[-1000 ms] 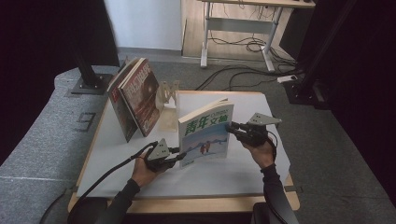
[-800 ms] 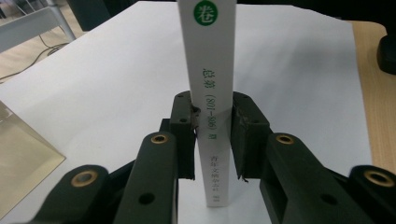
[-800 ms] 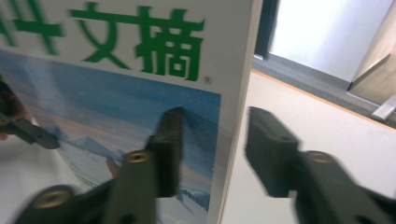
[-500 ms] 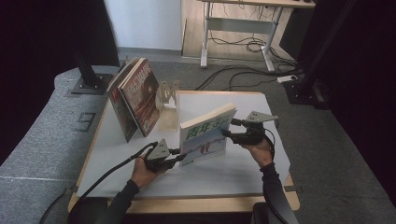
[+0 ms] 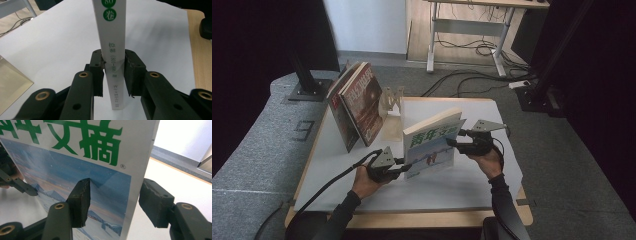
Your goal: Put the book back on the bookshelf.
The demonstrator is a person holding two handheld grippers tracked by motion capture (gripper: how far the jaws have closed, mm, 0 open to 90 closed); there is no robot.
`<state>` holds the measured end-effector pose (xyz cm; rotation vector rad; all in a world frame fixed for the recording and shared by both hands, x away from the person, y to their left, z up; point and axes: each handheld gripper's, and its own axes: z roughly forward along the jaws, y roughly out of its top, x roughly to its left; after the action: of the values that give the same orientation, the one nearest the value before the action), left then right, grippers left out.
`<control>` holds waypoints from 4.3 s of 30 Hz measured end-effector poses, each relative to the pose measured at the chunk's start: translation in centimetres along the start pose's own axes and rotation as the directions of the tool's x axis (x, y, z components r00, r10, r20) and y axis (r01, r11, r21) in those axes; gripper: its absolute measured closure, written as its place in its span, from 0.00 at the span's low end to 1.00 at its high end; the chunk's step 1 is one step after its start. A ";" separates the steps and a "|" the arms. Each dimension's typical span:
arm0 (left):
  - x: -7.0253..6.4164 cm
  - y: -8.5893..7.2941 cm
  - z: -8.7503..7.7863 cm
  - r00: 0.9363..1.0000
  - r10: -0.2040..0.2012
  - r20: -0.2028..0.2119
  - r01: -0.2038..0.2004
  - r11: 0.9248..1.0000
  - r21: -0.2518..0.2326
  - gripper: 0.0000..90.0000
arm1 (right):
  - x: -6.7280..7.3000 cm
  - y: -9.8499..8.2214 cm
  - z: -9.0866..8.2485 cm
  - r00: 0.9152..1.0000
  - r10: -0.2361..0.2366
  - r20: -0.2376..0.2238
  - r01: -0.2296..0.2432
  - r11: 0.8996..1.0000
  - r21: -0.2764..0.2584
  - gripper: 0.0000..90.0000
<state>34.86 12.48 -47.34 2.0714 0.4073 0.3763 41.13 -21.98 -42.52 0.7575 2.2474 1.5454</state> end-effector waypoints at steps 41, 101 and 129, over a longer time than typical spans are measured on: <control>1.5 8.3 -1.1 0.993 -0.112 -0.020 0.112 0.994 -0.019 0.81 | 0.0 -0.2 -0.2 0.999 0.034 0.018 -0.034 0.999 -0.020 0.57; 2.6 9.6 -2.3 0.982 -0.181 -0.047 0.180 0.983 -0.023 0.82 | -3.9 -11.3 0.6 0.949 0.105 0.296 -0.188 0.946 0.265 0.20; 3.9 10.2 -4.7 0.972 -0.217 -0.089 0.215 0.976 -0.027 0.83 | -3.9 -11.4 1.1 0.946 0.089 0.311 -0.190 0.932 0.309 0.13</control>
<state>37.71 12.76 -35.80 1.9737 0.6759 0.3437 42.06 -26.54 -53.70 1.1827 2.2914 1.0235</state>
